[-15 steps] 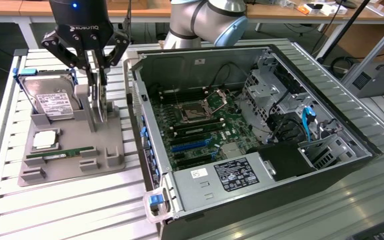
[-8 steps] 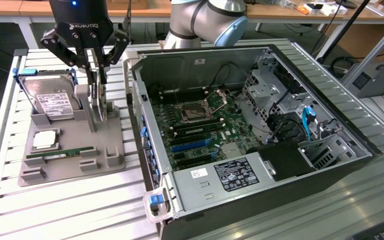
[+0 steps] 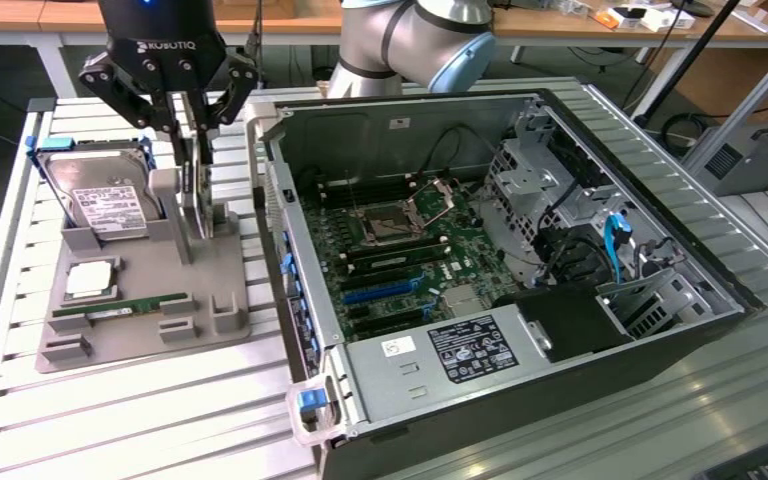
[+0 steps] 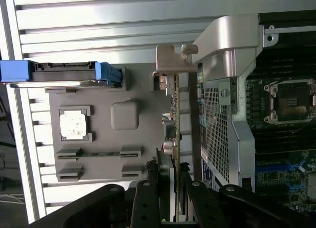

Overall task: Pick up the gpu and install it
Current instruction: 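Pick up the gpu and move the gpu toward the slot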

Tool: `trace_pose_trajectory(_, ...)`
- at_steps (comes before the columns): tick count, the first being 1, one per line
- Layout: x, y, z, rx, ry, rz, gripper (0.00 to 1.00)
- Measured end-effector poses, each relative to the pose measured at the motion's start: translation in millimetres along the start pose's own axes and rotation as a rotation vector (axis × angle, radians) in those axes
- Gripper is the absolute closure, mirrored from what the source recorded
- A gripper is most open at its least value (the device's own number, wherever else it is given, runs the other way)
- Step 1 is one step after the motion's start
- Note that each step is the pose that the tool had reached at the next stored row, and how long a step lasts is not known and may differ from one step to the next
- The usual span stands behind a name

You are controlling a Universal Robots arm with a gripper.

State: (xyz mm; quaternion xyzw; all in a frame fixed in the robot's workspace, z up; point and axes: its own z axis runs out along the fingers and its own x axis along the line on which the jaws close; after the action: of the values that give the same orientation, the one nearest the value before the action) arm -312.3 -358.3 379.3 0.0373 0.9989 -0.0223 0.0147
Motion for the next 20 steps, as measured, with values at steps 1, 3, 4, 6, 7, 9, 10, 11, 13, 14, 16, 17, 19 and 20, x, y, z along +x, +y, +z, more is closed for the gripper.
trace_pose_trajectory(1, 0.0, 0.0, -0.4, 0.0000, 0.0000, 0.000, 0.73)
trace_pose_trajectory(3, 0.0, -0.1, -1.5, 0.0000, 0.0000, 0.000, 0.73)
trace_pose_trajectory(4, -0.1, -0.1, -2.0, 0.0000, 0.0000, 0.000, 0.73)
trace_pose_trajectory(6, -0.1, -0.1, -2.9, -0.0001, -0.0001, 0.000, 0.73)
trace_pose_trajectory(7, -0.1, -0.2, -3.7, -0.0001, -0.0001, 0.000, 0.73)
trace_pose_trajectory(9, -0.1, -0.2, -4.4, -0.0001, -0.0001, 0.000, 0.73)
trace_pose_trajectory(10, -0.2, -0.2, -4.8, 0.0000, 0.0000, 0.000, 0.73)
trace_pose_trajectory(11, -0.2, -0.2, -5.1, 0.0000, 0.0000, 0.000, 0.73)
trace_pose_trajectory(13, -0.2, -0.3, -6.0, 0.0000, -0.0001, 0.000, 0.73)
trace_pose_trajectory(14, -0.2, -0.3, -6.4, 0.0000, 0.0000, 0.000, 0.73)
trace_pose_trajectory(16, -0.2, -0.3, -7.1, 0.0000, 0.0000, 0.000, 0.73)
trace_pose_trajectory(17, -0.2, -0.3, -7.4, -0.0001, 0.0000, 0.000, 0.73)
trace_pose_trajectory(19, -0.3, -0.4, -8.6, 0.0000, 0.0000, 0.000, 0.73)
trace_pose_trajectory(20, -0.3, -0.4, -9.4, 0.0000, 0.0000, 0.000, 0.73)
